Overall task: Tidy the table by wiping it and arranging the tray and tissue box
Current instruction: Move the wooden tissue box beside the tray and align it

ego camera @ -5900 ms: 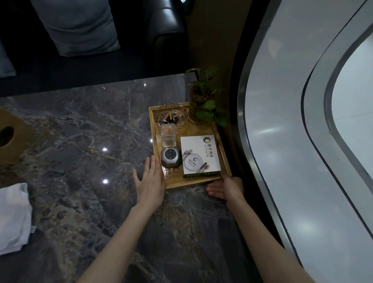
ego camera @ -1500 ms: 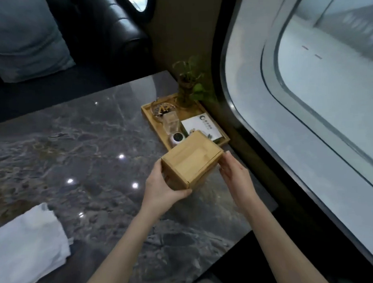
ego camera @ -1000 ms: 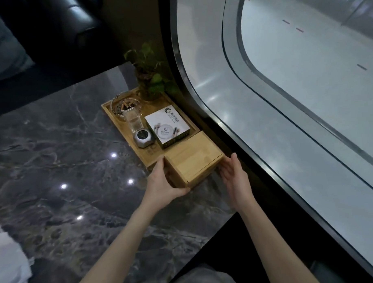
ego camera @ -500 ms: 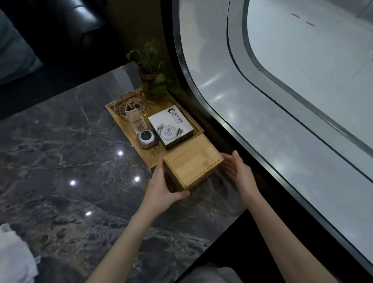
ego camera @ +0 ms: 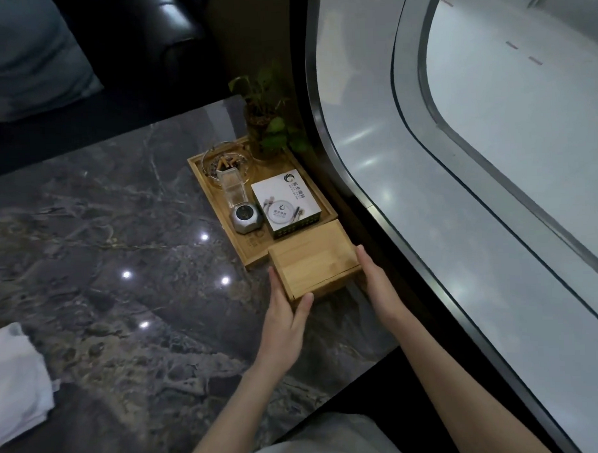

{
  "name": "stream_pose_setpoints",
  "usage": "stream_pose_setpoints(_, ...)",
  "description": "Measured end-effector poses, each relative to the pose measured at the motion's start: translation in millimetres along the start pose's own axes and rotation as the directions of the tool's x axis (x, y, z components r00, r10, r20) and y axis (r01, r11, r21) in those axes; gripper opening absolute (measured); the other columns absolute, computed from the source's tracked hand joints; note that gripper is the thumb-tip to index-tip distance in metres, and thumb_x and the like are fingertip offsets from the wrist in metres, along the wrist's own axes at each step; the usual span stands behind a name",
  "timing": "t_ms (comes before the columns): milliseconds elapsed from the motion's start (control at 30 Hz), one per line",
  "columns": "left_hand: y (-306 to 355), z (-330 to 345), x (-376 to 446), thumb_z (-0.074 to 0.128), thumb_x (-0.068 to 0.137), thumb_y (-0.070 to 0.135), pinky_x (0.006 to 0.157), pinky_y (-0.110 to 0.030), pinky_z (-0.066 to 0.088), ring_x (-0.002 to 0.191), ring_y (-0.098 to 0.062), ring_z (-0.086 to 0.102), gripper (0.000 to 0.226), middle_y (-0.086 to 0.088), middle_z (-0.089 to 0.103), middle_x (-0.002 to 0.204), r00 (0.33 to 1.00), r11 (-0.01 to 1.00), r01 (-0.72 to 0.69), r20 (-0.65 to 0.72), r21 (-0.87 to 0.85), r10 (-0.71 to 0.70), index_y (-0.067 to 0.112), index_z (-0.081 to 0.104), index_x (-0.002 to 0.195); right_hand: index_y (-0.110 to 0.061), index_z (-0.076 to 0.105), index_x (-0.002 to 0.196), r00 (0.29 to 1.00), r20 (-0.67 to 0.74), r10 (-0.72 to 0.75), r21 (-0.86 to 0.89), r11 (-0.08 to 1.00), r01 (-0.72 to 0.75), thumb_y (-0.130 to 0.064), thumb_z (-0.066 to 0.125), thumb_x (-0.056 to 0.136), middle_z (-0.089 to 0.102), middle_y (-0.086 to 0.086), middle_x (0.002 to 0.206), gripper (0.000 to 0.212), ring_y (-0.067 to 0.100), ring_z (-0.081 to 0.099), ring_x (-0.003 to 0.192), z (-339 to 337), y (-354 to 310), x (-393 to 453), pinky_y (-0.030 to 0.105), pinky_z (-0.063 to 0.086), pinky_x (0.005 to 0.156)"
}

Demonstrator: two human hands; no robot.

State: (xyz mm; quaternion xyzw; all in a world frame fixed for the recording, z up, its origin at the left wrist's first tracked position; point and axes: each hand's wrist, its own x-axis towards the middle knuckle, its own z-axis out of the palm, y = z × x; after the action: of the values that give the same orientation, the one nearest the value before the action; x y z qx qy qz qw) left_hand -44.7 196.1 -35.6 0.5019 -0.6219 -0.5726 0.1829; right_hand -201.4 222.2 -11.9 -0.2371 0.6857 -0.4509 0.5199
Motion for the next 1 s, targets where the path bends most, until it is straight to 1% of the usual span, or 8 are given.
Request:
stream_pose_setpoints(133, 5, -4, 1, 0.039, 0.087, 0.047, 0.102, -0.022, 0.03, 0.124, -0.007, 0.038, 0.072, 0.001, 0.04, 0.145, 0.998, 0.999, -0.039, -0.058, 0.001, 0.039, 0.025, 0.004, 0.146, -0.02, 0.045, 0.133, 1.0, 0.006, 0.017, 0.008, 1.0, -0.017, -0.046, 0.025, 0.096, 0.05, -0.008, 0.121, 0.05, 0.006, 0.046, 0.108, -3, -2, -1, 0.016, 0.032, 0.092)
stream_pose_setpoints(267, 17, -12, 3, 0.034, 0.083, 0.055, 0.094, -0.03, 0.041, 0.115, -0.019, 0.052, 0.07, -0.002, 0.055, 0.128, 0.985, 0.992, -0.054, -0.155, 0.112, 0.071, 0.023, 0.02, 0.144, -0.026, 0.053, 0.126, 0.999, 0.009, 0.045, -0.021, 0.999, -0.044, -0.053, 0.023, 0.094, 0.057, -0.001, 0.123, 0.051, 0.014, 0.051, 0.115, -9, -4, 2, 0.03, 0.034, 0.106)
stream_pose_setpoints(400, 30, -19, 11, 0.036, 0.091, 0.047, 0.082, -0.03, 0.044, 0.098, -0.022, 0.06, 0.045, -0.006, 0.066, 0.105, 0.975, 0.974, -0.003, -0.216, 0.226, 0.054, 0.017, 0.051, 0.122, -0.038, 0.064, 0.099, 0.999, 0.005, 0.043, -0.115, 0.992, -0.042, -0.064, 0.02, 0.089, 0.063, 0.002, 0.119, 0.052, 0.018, 0.055, 0.115, -9, -5, 5, 0.042, 0.035, 0.109)
stream_pose_setpoints(500, 36, -23, 19, 0.036, 0.093, 0.046, 0.073, -0.029, 0.039, 0.084, -0.02, 0.056, 0.044, -0.006, 0.063, 0.088, 0.974, 0.963, 0.071, -0.225, 0.26, -0.011, 0.01, 0.061, 0.093, -0.031, 0.059, 0.121, 0.998, 0.011, 0.065, -0.154, 0.986, -0.062, -0.076, 0.017, 0.079, 0.061, 0.003, 0.128, 0.075, 0.02, 0.051, 0.122, -11, -4, 11, 0.045, 0.032, 0.112)
stream_pose_setpoints(600, 36, -29, 29, 0.038, 0.092, 0.048, 0.07, -0.033, 0.045, 0.078, -0.025, 0.059, 0.052, -0.009, 0.062, 0.078, 0.975, 0.952, 0.159, -0.192, 0.261, -0.11, 0.004, 0.06, 0.073, -0.025, 0.055, 0.128, 0.995, 0.012, 0.096, -0.151, 0.984, -0.093, -0.073, 0.012, 0.082, 0.06, 0.004, 0.13, 0.079, 0.02, 0.05, 0.123, -12, -2, 16, 0.045, 0.031, 0.113)
stream_pose_setpoints(667, 34, -33, 39, 0.038, 0.09, 0.051, 0.077, -0.043, 0.053, 0.08, -0.028, 0.063, 0.056, -0.013, 0.066, 0.082, 0.975, 0.949, 0.199, -0.15, 0.246, -0.166, 0.002, 0.063, 0.077, -0.025, 0.057, 0.126, 0.991, 0.014, 0.132, -0.14, 0.982, -0.129, -0.076, 0.011, 0.08, 0.061, 0.004, 0.127, 0.082, 0.021, 0.051, 0.122, -14, 0, 19, 0.043, 0.032, 0.112)
stream_pose_setpoints(800, 37, -36, 49, 0.04, 0.092, 0.046, 0.086, -0.049, 0.051, 0.089, -0.034, 0.063, 0.055, -0.02, 0.067, 0.096, 0.975, 0.953, 0.217, -0.093, 0.21, -0.202, -0.003, 0.064, 0.09, -0.024, 0.055, 0.128, 0.989, 0.018, 0.15, -0.115, 0.982, -0.147, -0.065, 0.007, 0.089, 0.059, 0.003, 0.129, 0.074, 0.019, 0.048, 0.124, -13, 1, 21, 0.04, 0.028, 0.113)
stream_pose_setpoints(1000, 35, -30, 55, 0.037, 0.089, 0.053, 0.098, -0.046, 0.043, 0.101, -0.022, 0.053, 0.054, -0.004, 0.059, 0.112, 0.938, 0.937, 0.345, -0.061, 0.056, -0.341, 0.01, 0.057, 0.114, -0.027, 0.052, 0.13, 0.986, 0.004, 0.167, -0.12, 0.979, -0.165, -0.068, 0.009, 0.086, 0.053, 0.003, 0.137, 0.074, 0.021, 0.042, 0.131, -13, 4, 27, 0.045, 0.026, 0.115)
